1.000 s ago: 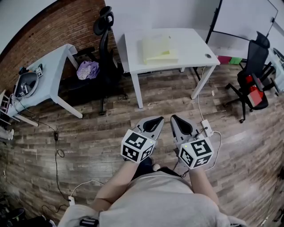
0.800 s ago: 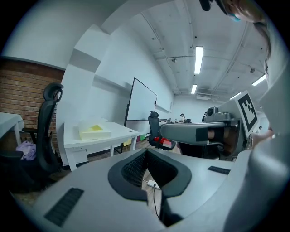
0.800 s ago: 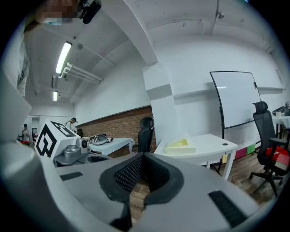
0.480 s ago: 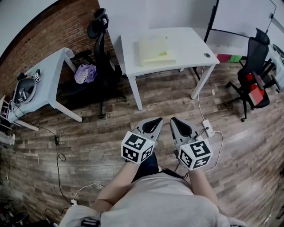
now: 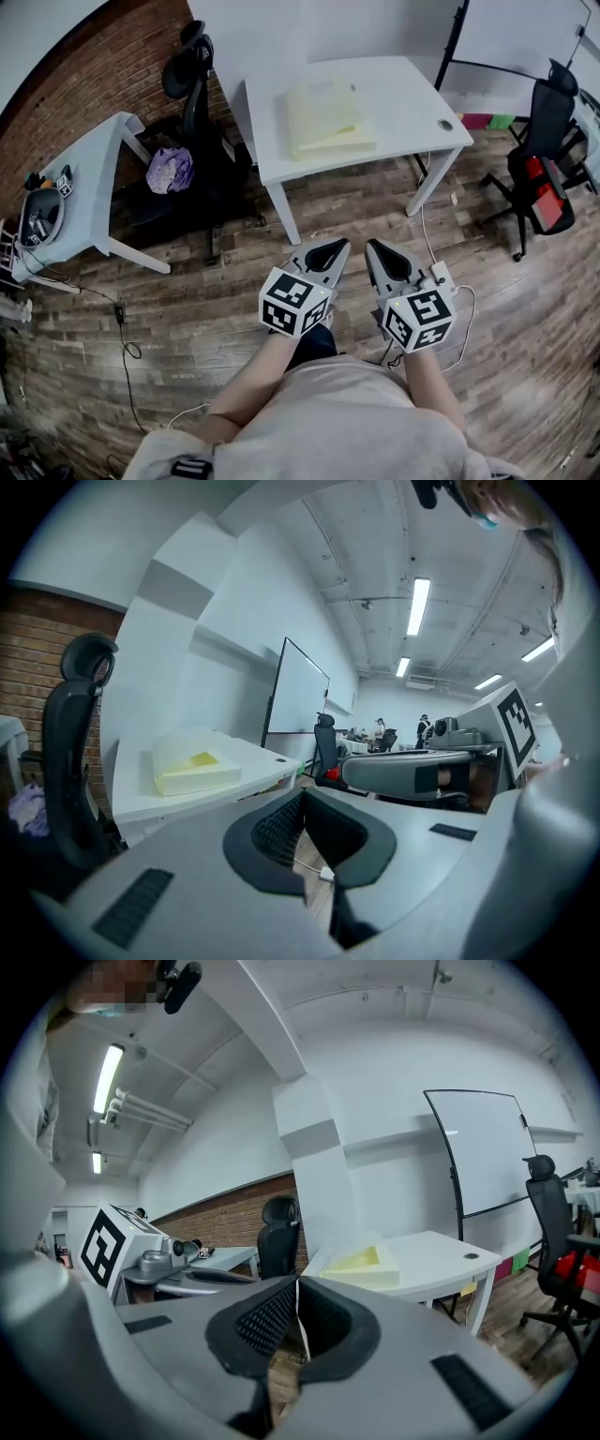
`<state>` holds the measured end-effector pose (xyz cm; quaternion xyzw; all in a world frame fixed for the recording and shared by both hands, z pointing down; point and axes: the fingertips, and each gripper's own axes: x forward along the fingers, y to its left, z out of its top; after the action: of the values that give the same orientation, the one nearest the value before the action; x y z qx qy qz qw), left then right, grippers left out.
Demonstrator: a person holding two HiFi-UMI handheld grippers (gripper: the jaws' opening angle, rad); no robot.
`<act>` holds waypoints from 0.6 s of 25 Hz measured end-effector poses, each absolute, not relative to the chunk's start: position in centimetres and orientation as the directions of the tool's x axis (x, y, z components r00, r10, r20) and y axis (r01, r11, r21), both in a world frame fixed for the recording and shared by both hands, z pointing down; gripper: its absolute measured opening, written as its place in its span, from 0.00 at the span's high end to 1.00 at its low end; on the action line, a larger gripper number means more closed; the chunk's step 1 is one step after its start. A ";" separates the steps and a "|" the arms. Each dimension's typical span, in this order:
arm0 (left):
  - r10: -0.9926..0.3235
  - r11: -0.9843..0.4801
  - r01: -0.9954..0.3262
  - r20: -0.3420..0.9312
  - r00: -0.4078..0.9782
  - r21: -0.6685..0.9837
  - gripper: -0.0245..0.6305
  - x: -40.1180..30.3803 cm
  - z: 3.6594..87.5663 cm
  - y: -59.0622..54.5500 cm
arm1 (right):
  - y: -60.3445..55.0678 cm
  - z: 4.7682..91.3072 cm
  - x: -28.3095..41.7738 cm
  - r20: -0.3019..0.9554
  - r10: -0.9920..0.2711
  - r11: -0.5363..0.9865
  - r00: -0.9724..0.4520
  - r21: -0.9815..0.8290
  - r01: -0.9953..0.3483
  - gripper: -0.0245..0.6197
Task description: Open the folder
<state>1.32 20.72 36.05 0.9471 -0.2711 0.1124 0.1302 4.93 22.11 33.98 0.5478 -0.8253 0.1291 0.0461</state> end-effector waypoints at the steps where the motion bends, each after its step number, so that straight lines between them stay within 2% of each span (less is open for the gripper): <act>1: -0.475 -0.823 -0.535 0.287 0.832 0.189 0.93 1.5 36.2 19.5 | 21.0 34.0 5.0 0.220 -0.894 0.361 -0.391 -0.165 -0.918 0.93; 15: -0.397 -0.870 -0.461 0.306 0.865 0.175 0.93 3.6 36.0 5.5 | 6.4 34.9 6.3 0.245 -0.905 0.308 -0.349 -0.191 -0.932 0.93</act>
<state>3.60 5.47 36.03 0.9580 -0.2239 0.1314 0.1218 6.34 6.40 34.88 0.5688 -0.8073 0.1506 0.0456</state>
